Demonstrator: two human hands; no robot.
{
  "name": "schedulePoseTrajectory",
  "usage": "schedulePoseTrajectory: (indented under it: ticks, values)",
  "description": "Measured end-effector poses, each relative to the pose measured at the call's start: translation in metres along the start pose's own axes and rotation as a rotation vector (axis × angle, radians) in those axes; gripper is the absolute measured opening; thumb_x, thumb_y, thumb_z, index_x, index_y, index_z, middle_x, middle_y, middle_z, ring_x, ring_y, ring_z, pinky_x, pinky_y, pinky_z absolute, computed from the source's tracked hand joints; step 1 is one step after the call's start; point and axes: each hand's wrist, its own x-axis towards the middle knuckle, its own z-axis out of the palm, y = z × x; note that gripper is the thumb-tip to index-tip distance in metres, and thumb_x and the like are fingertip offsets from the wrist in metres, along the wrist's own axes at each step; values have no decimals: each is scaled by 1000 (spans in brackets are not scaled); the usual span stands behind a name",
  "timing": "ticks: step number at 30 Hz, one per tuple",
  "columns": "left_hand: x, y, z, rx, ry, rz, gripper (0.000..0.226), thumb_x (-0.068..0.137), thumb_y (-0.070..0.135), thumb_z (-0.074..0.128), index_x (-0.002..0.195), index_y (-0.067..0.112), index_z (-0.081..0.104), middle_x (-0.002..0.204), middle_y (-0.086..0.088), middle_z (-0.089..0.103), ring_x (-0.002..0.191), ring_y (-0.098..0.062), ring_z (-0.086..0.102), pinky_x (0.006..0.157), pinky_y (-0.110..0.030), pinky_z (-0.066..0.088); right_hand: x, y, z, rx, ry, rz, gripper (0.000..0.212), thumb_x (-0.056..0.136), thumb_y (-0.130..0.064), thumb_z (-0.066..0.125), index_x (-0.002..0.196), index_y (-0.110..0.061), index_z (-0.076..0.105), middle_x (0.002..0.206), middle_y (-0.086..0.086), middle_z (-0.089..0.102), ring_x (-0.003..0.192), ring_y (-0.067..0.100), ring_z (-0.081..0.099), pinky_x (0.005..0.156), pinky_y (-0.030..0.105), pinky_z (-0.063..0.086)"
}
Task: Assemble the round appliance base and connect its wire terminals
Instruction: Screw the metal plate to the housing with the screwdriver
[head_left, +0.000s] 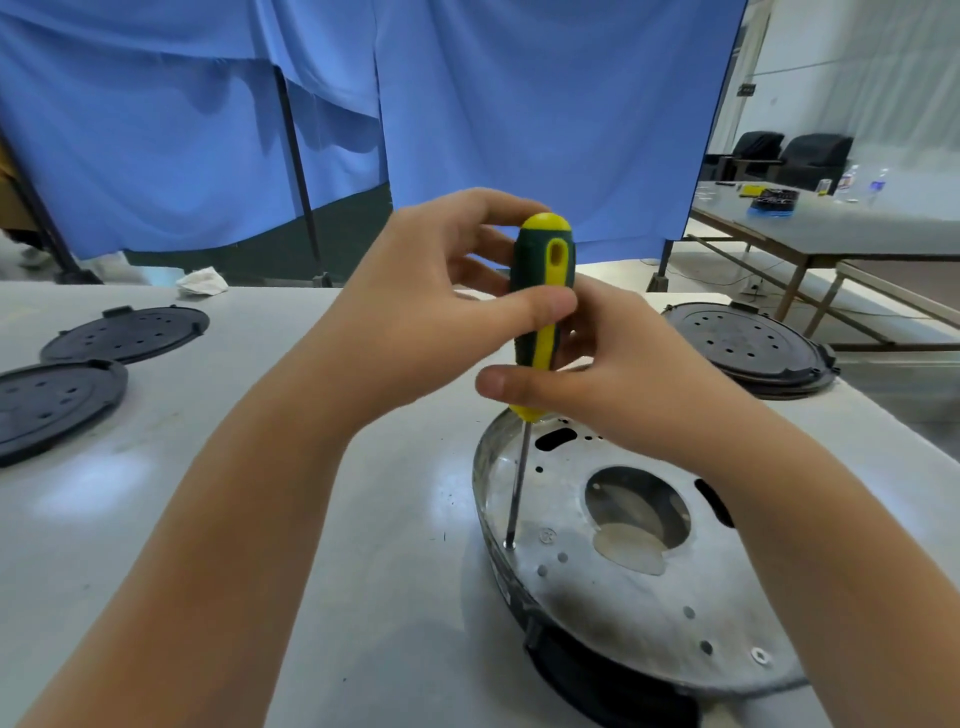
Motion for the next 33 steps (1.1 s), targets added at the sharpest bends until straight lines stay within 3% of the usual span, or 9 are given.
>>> schedulePoseTrajectory:
  ticks: [3,6,11,14,17,22,24,28,33]
  values:
    - [1,-3,-5,-102,-149,-24,46,89,12,65,129,31,53,103,9,71,98,-2,67,86,-22,54,0,4,-8,226,-132,44,36,82,-17,71,116,-12,60,104,7,72,93,15,70,87,38,56]
    - [3,-2,-6,-157,-159,-59,44,85,14,53,125,31,57,102,13,71,95,1,65,79,-8,49,0,7,-12,435,-207,68,33,85,0,64,116,-12,62,103,6,73,97,16,70,87,32,56]
    - [1,2,4,54,20,-23,54,65,62,72,112,38,60,97,18,66,92,7,61,78,-15,52,0,4,-1,135,31,-30,24,66,-26,82,81,-15,66,76,11,68,67,22,66,64,24,56]
    - [0,2,7,89,118,40,43,66,49,81,103,34,66,85,15,68,84,1,65,83,-23,54,0,4,7,47,141,-83,33,65,-37,80,77,-12,63,66,8,62,54,9,56,53,19,49]
    - [0,0,4,91,76,40,35,81,33,74,114,33,62,88,16,70,90,6,65,91,-23,48,2,7,3,73,78,-28,30,75,-39,72,89,-12,68,76,0,72,67,4,68,66,18,55]
    - [2,-2,-1,-35,-42,-40,39,91,16,53,124,34,57,100,15,69,94,2,64,78,-8,48,1,11,-10,398,-226,110,29,88,-2,61,115,-12,63,103,1,74,98,13,69,92,33,54]
    - [2,1,0,-25,-26,-42,34,89,30,58,122,37,58,103,18,67,98,7,60,75,-3,46,0,9,-9,333,-170,80,26,82,-6,70,106,-12,66,92,-2,75,89,10,71,86,29,55]
    - [0,3,6,118,76,18,39,72,49,77,106,35,65,96,12,67,89,-1,63,80,-21,53,0,5,3,61,10,8,35,63,-37,81,86,-16,65,74,8,66,63,14,61,57,25,52]
    - [0,2,1,-6,40,-9,41,80,24,74,118,31,61,92,11,73,87,-1,69,87,-26,54,2,9,-1,213,-144,85,24,80,-24,72,103,-21,66,96,-7,73,89,4,69,84,28,57]
